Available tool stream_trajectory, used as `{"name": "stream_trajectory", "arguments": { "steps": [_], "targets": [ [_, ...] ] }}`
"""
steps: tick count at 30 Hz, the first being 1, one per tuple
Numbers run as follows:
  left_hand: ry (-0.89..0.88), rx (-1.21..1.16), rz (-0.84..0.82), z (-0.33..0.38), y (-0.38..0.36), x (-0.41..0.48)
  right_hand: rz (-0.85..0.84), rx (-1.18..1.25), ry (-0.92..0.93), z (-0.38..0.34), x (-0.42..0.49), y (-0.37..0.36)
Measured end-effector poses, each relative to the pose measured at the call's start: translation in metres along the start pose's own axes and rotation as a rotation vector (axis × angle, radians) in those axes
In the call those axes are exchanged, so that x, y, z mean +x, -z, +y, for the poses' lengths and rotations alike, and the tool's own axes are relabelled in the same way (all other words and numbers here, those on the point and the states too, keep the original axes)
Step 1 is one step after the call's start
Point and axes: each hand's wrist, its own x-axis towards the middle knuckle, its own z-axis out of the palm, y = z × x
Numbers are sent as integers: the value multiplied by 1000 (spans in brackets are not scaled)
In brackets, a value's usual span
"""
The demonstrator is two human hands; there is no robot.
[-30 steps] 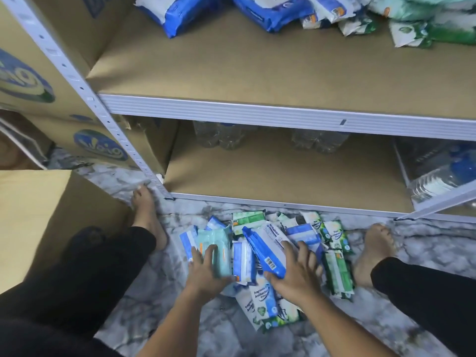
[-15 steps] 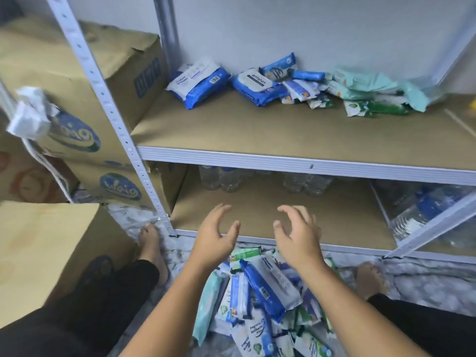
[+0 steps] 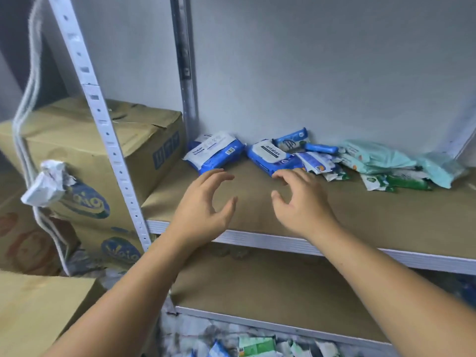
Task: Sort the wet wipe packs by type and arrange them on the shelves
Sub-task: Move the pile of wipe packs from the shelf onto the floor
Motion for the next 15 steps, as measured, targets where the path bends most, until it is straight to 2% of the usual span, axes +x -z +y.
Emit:
{"name": "stream_trajectory", "arguments": {
  "steps": [5, 11, 15],
  "targets": [
    [-42, 65, -12, -36, -19, 66, -92, -120, -35, 17, 72, -30],
    [9, 120, -1, -93, -47, 138, -154, -371, -147, 48, 145, -77],
    [75, 296, -10, -125, -65, 169, -227, -440, -186, 74, 174, -106]
  ]
}}
